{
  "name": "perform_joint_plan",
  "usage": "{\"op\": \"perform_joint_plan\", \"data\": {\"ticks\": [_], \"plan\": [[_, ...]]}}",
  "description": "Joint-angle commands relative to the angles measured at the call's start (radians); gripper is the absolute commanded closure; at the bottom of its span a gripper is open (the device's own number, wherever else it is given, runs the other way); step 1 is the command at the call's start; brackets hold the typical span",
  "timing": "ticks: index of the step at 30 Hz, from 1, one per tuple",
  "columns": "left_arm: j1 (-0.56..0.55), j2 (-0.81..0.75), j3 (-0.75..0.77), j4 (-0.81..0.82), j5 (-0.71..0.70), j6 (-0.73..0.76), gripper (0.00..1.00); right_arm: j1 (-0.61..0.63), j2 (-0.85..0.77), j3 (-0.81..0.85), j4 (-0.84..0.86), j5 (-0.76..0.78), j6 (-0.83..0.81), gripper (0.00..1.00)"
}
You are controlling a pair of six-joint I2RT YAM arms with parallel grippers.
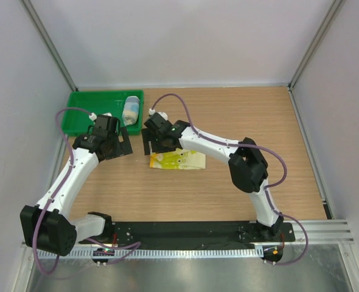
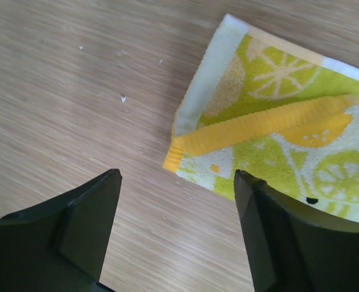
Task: Roll the towels
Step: Fold the towel
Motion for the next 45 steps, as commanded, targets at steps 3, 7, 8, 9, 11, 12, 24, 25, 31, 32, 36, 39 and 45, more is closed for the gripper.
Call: {"op": "perform_joint_plan", "data": {"ticks": [3,7,8,9,11,12,24,25,31,32,36,39,45], "plan": [[0.002,-0.010,0.004,-0.007,-0.030,0.014,0.00,0.005,-0.012,0.128,-0.027,-0.004,-0.042,0.13],[0.002,-0.002,0.002,-0.007,-0.026,0.014,0.00,-0.042,-0.096,0.111,-0.044,0.019,-0.044,0.11],[0.000,-0.002,0.002,-0.004,-0.021,0.014,0.00,-0.059,-0.124,0.088,-0.041,0.028,-0.044,0.11],[0.002,0.001,0.002,-0.004,-0.015,0.014,0.00,-0.076,-0.198,0.012,-0.029,0.030,-0.036,0.11],[0.002,0.007,0.004,0.001,-0.001,0.011,0.00,-0.136,-0.277,-0.089,0.017,0.027,-0.029,0.10],[0.000,0.016,0.007,0.001,0.019,0.008,0.00,-0.157,-0.359,-0.195,0.031,0.024,-0.018,0.10],[-0.142,0.138,0.051,0.093,0.111,-0.142,0.03,-0.400,-0.535,-0.766,0.195,-0.165,0.007,0.23],[-0.165,0.156,0.059,0.122,0.109,-0.150,0.03,-0.409,-0.523,-0.773,0.220,-0.189,0.008,0.24],[-0.185,0.233,0.035,0.336,0.174,-0.187,0.05,-0.412,-0.429,-0.773,0.271,-0.228,-0.001,0.30],[-0.190,0.246,0.038,0.375,0.178,-0.188,0.05,-0.411,-0.422,-0.771,0.286,-0.237,-0.003,0.32],[-0.196,0.331,0.065,0.444,0.223,-0.170,0.05,-0.412,-0.367,-0.763,0.314,-0.252,-0.006,0.42],[-0.207,0.378,0.076,0.487,0.264,-0.144,0.05,-0.414,-0.340,-0.768,0.321,-0.265,-0.009,0.48],[-0.214,0.483,0.077,0.579,0.316,-0.121,0.08,-0.417,-0.343,-0.803,0.327,-0.255,-0.016,0.64]]}}
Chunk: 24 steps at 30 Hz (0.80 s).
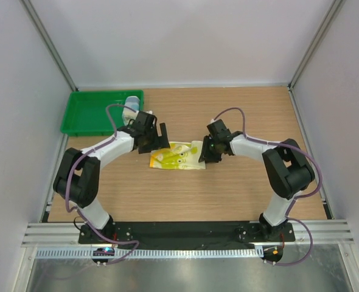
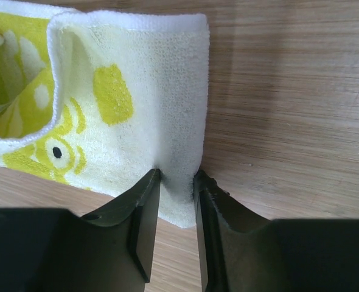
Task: Roll the towels
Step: Fold the towel
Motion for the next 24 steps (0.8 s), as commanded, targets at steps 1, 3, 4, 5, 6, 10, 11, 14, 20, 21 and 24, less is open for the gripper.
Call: {"op": "perform_joint_plan", "data": {"ticks": [1,3,4,5,6,10,11,14,20,21,24], "plan": [[-0.006,0.039,0.035,0.112,0.059,0.029,0.10,-0.006,-0.004,-0.018,0.021,-0.003,-0.017,0.66],[-0.009,0.066,0.034,0.123,0.068,0.031,0.12,-0.008,-0.016,-0.030,0.012,0.001,-0.024,0.68],[-0.012,0.071,0.032,0.128,0.071,0.031,0.16,-0.008,-0.019,-0.035,0.004,0.009,-0.028,0.68],[-0.015,0.076,0.023,0.131,0.073,0.031,0.20,-0.011,-0.031,-0.044,0.004,0.015,-0.031,0.68],[-0.015,0.074,0.020,0.134,0.076,0.031,0.25,-0.011,-0.036,-0.048,-0.002,0.020,-0.032,0.68],[-0.023,0.051,-0.026,0.151,0.088,0.025,0.46,-0.017,-0.053,-0.070,-0.022,0.034,-0.037,0.69],[-0.024,0.047,-0.037,0.155,0.093,0.022,0.49,-0.020,-0.057,-0.079,-0.022,0.035,-0.037,0.69],[-0.024,0.025,-0.086,0.171,0.134,0.016,0.61,-0.020,-0.068,-0.094,-0.025,0.040,-0.040,0.71],[-0.026,-0.039,-0.161,0.178,0.160,0.000,0.82,-0.020,-0.074,-0.133,-0.028,0.047,-0.031,0.72],[-0.026,-0.048,-0.170,0.183,0.165,-0.001,0.83,-0.020,-0.074,-0.142,-0.028,0.047,-0.031,0.72],[-0.027,-0.094,-0.204,0.197,0.174,-0.003,0.92,-0.020,-0.076,-0.162,-0.021,0.050,-0.029,0.73]]}}
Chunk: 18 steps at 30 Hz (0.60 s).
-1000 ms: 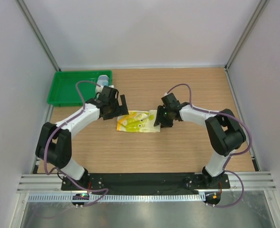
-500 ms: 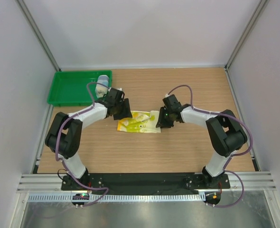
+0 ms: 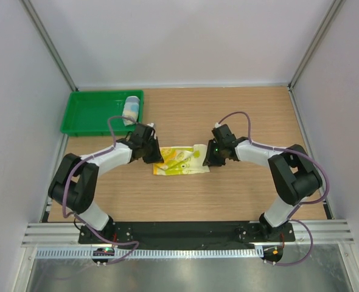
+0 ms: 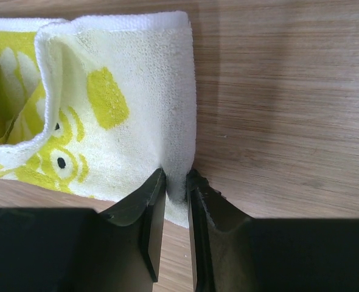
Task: Roll the towels
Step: Fold the towel
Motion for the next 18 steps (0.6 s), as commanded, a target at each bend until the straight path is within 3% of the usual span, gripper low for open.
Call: {"op": "perform_joint_plan", "data": {"ticks": [1,10,15,18], "plan": [[-0.006,-0.078,-0.024,0.056,0.037,-0.010,0.98,-0.003,0.004,-0.051,-0.061,0.046,-0.021,0.73],[-0.007,-0.161,-0.099,0.077,-0.003,-0.036,1.00,-0.004,-0.008,-0.074,-0.065,0.049,-0.021,0.75],[-0.007,-0.238,-0.122,-0.027,-0.205,-0.114,1.00,-0.004,-0.010,-0.073,-0.074,0.057,-0.023,0.75],[-0.007,-0.282,-0.150,-0.061,-0.256,-0.162,1.00,-0.004,-0.008,-0.071,-0.076,0.055,-0.025,0.75]]}}
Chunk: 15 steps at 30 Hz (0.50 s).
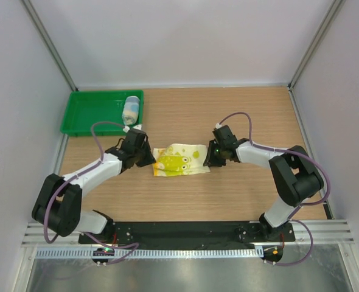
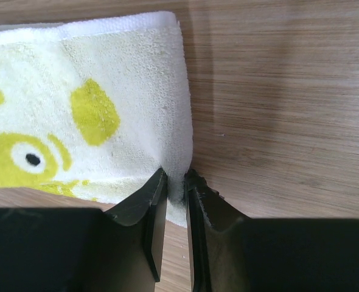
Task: Roll the towels
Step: Fold the towel
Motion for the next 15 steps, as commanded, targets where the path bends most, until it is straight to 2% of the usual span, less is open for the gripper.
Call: {"op": "perform_joint_plan", "data": {"ticks": [1,5,11,12,14,15], "plan": [[-0.003,-0.087,-0.045,-0.057,-0.145,-0.075,1.00,-0.004,0.013,-0.039,-0.111,0.057,-0.028,0.75],[-0.002,-0.132,-0.091,-0.078,-0.193,-0.114,0.99,-0.004,0.029,-0.033,-0.116,0.052,-0.028,0.75],[-0.008,-0.130,-0.105,-0.132,-0.209,-0.141,0.84,-0.003,0.042,-0.010,-0.145,0.076,-0.040,0.75],[-0.010,-0.136,-0.103,-0.132,-0.212,-0.141,0.73,-0.003,0.039,-0.007,-0.157,0.083,-0.044,0.75],[-0.017,-0.150,-0.098,-0.124,-0.223,-0.127,0.58,-0.003,0.032,0.002,-0.174,0.106,-0.052,0.75],[-0.017,-0.166,-0.094,-0.115,-0.234,-0.118,0.45,-0.003,0.021,0.006,-0.194,0.113,-0.057,0.74]]}}
